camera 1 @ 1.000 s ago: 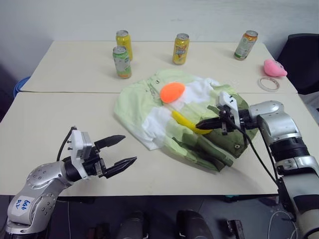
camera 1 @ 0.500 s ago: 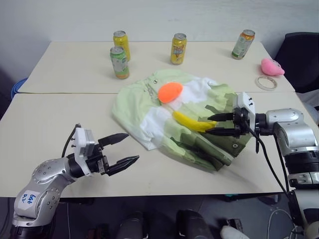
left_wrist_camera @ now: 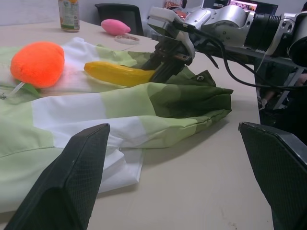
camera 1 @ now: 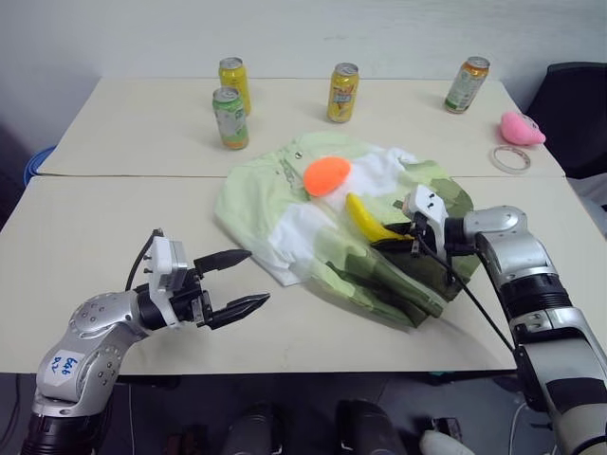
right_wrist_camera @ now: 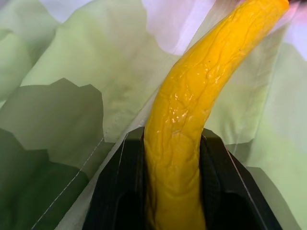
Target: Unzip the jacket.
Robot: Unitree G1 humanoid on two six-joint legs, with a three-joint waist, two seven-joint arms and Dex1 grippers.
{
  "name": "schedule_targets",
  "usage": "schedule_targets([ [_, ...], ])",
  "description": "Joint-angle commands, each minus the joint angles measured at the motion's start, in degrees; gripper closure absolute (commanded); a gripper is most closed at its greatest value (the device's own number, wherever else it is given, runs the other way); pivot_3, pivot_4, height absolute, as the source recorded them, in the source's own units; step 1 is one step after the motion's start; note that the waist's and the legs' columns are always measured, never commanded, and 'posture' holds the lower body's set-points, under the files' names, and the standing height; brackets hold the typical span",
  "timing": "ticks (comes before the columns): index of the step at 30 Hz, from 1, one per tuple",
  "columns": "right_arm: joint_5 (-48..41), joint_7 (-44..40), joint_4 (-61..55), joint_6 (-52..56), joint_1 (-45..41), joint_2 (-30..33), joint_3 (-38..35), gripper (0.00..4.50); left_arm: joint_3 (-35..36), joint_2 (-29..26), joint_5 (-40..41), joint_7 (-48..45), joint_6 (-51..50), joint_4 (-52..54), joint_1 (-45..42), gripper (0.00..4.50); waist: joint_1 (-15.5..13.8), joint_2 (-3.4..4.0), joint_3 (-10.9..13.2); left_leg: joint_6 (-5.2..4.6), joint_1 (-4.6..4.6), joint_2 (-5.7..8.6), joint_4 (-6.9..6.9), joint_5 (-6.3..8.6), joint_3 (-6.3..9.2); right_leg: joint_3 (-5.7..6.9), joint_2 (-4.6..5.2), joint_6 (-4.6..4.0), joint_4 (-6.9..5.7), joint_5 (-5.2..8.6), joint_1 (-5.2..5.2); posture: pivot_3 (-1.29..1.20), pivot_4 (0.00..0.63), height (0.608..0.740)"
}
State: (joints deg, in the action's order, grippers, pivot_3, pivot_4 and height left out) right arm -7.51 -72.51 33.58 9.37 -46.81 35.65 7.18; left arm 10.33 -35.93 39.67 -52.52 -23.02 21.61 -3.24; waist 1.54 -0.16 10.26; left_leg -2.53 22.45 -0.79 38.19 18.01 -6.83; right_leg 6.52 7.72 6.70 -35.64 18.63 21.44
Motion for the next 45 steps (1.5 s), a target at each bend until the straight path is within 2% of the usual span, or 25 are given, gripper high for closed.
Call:
schedule_targets([
  [1, -9.0, -3.6, -3.5, -1.1, 0.8, 2.0, -9.0, 3.52, 0.6, 0.7, -0.2, 0.9, 1.1, 1.9, 1.0, 0.00, 0.0, 0.00, 0.0, 0.01, 0.00, -0.01, 0.00, 0.00, 0.00, 0.00, -0.02, 0.00, 0.00, 0.00, 0.00, 0.00, 0.150, 0.740],
  [4, -11.9, -0.4, -0.7, -0.7, 2.2, 7.5, -17.3, 3.52, 1.4, 1.0, -0.6, 1.8, 1.5, 2.3, 2.5, 0.00, -0.4, 0.00, 0.0, 0.01, 0.00, -0.02, -0.01, 0.00, 0.01, 0.01, -0.01, 0.00, 0.00, 0.00, 0.00, 0.00, 0.150, 0.740],
  [7, -5.6, 11.4, 10.0, -4.0, 2.7, 15.3, -19.4, 3.52, 2.0, 1.4, -1.4, 2.8, 2.5, 1.9, 3.3, 0.00, -1.5, -0.01, 0.0, -0.06, 0.01, 0.07, 0.03, 0.01, 0.02, 0.01, 0.09, 0.00, 0.01, 0.00, -0.03, 0.00, 0.150, 0.740],
  [9, -2.1, 20.0, 17.4, -6.1, 2.1, 18.2, -19.4, 3.52, 2.0, 1.6, -2.0, 3.2, 3.1, 1.2, 3.1, 0.00, -1.4, -0.01, 0.0, -0.06, -0.01, 0.07, 0.06, 0.02, 0.01, 0.01, 0.36, 0.00, 0.05, 0.00, -0.07, 0.00, 0.150, 0.740],
  [13, 2.4, 33.6, 30.8, -11.8, 1.1, 19.7, -19.3, 3.52, 1.1, 2.1, -4.4, 3.5, 5.0, -0.9, 2.0, 0.00, -0.2, 0.01, 0.0, 0.04, -0.07, -0.01, 0.02, -0.04, -0.12, -0.02, 0.30, -0.01, 0.09, 0.00, -0.07, 0.00, 0.150, 0.740],
  [17, 0.5, 33.5, 37.3, -14.5, 0.7, 17.9, -22.1, 3.52, 0.8, 2.2, -7.4, 3.3, 8.1, -4.0, -0.3, 0.00, 0.7, 0.17, 0.1, 0.16, -0.08, -0.10, -0.14, -0.14, -0.30, -0.01, -0.16, -0.01, 0.08, 0.01, 0.04, 0.00, 0.150, 0.740],
  [19, -1.2, 32.6, 37.6, -18.6, 0.8, 17.9, -24.2, 2.79, 1.1, 2.1, -11.3, 5.0, 11.4, -7.2, -2.3, 0.00, 0.8, 0.23, 0.1, 0.17, -0.13, -0.15, -0.17, -0.15, -0.36, 0.03, -0.20, -0.01, 0.07, 0.01, 0.04, 0.00, 0.150, 0.740],
  [20, -1.5, 32.5, 37.7, -19.8, 0.9, 17.9, -24.7, 2.57, 1.3, 2.1, -12.4, 5.6, 12.5, -8.3, -3.0, 0.00, 0.7, 0.29, 0.2, 0.17, -0.13, -0.14, -0.17, -0.15, -0.36, 0.02, -0.20, -0.01, 0.07, 0.01, 0.04, 0.00, 0.150, 0.740],
  [23, -4.9, 29.2, 35.7, -24.2, 2.0, 18.8, -28.3, 1.60, 3.1, 1.1, -13.9, 6.0, 14.9, -12.2, -5.2, 0.00, 0.3, 0.32, 0.2, 0.15, -0.13, -0.13, -0.16, -0.15, -0.35, -0.07, -0.16, 0.00, 0.06, 0.01, 0.04, 0.00, 0.150, 0.740],
  [26, -9.7, 20.8, 30.4, -26.2, 2.9, 17.9, -31.4, 0.54, 4.5, -0.5, -13.1, 4.8, 14.2, -16.3, -7.1, 0.00, 0.1, 0.34, 0.2, 0.14, -0.11, -0.13, -0.15, -0.15, -0.32, -0.19, -0.15, -0.01, 0.06, 0.01, 0.04, 0.00, 0.150, 0.740],
  [28, -11.5, 16.1, 25.9, -27.0, 4.3, 16.9, -31.6, 0.04, 4.5, -1.6, -13.2, 4.0, 13.5, -18.7, -8.3, 0.00, 0.0, 0.35, 0.2, 0.14, -0.11, -0.13, -0.14, -0.15, -0.29, -0.20, -0.13, 0.00, 0.04, 0.01, 0.04, 0.00, 0.150, 0.740],
  [31, -17.9, 6.7, 3.0, -19.4, 11.5, 11.7, -26.7, 0.04, 3.5, -4.6, -18.6, 4.7, 16.9, -26.9, -12.8, 0.00, 0.0, 0.29, 0.2, 0.14, -0.13, -0.15, -0.13, -0.15, -0.21, -0.18, -0.09, -0.01, 0.01, 0.01, 0.00, 0.00, 0.150, 0.740],
  [33, -19.3, 3.0, -13.2, -15.0, 18.5, 10.5, -21.1, 0.04, 2.2, -5.8, -21.9, 4.2, 21.6, -32.6, -16.5, 0.00, -0.1, 0.30, 0.2, 0.18, -0.11, -0.21, -0.13, -0.16, -0.14, -0.14, -0.07, -0.01, -0.01, 0.00, 0.00, 0.00, 0.150, 0.740],
  [35, -19.9, 2.0, -26.2, -11.3, 24.5, 10.1, -16.6, 0.04, -0.5, -6.5, -27.1, 4.9, 27.0, -38.6, -20.3, 0.00, -0.2, 0.30, 0.2, 0.24, -0.11, -0.25, -0.15, -0.15, -0.10, -0.10, -0.06, -0.01, -0.06, 0.01, 0.04, 0.00, 0.150, 0.740],
  [37, -21.9, 4.4, -37.9, -6.2, 29.4, 7.7, -12.7, 0.04, -4.8, -7.3, -33.0, 4.8, 32.2, -45.0, -24.7, 0.00, -0.8, 0.31, 0.2, 0.23, -0.08, -0.14, -0.15, -0.14, -0.09, 0.00, -0.11, -0.01, -0.12, 0.01, 0.11, 0.00, 0.150, 0.740],
  [40, -21.7, 6.8, -47.0, -1.7, 34.1, 6.1, -8.9, 0.04, -9.7, -7.4, -39.1, 4.2, 39.9, -54.0, -30.7, 0.00, -1.8, 0.29, 0.2, 0.14, -0.07, -0.02, -0.06, -0.12, -0.17, 0.29, -0.11, -0.01, -0.16, 0.01, 0.12, 0.00, 0.150, 0.740],
  [45, -17.1, 13.0, -52.2, 2.3, 38.2, 3.4, -3.8, 0.04, -15.9, -4.9, -45.8, 4.6, 48.0, -69.0, -41.0, 0.00, -2.9, -0.11, 0.2, -0.03, -0.02, 0.07, 0.10, -0.04, -0.16, 0.39, -0.02, 0.00, -0.20, 0.00, 0.11, 0.00, 0.150, 0.740],
])
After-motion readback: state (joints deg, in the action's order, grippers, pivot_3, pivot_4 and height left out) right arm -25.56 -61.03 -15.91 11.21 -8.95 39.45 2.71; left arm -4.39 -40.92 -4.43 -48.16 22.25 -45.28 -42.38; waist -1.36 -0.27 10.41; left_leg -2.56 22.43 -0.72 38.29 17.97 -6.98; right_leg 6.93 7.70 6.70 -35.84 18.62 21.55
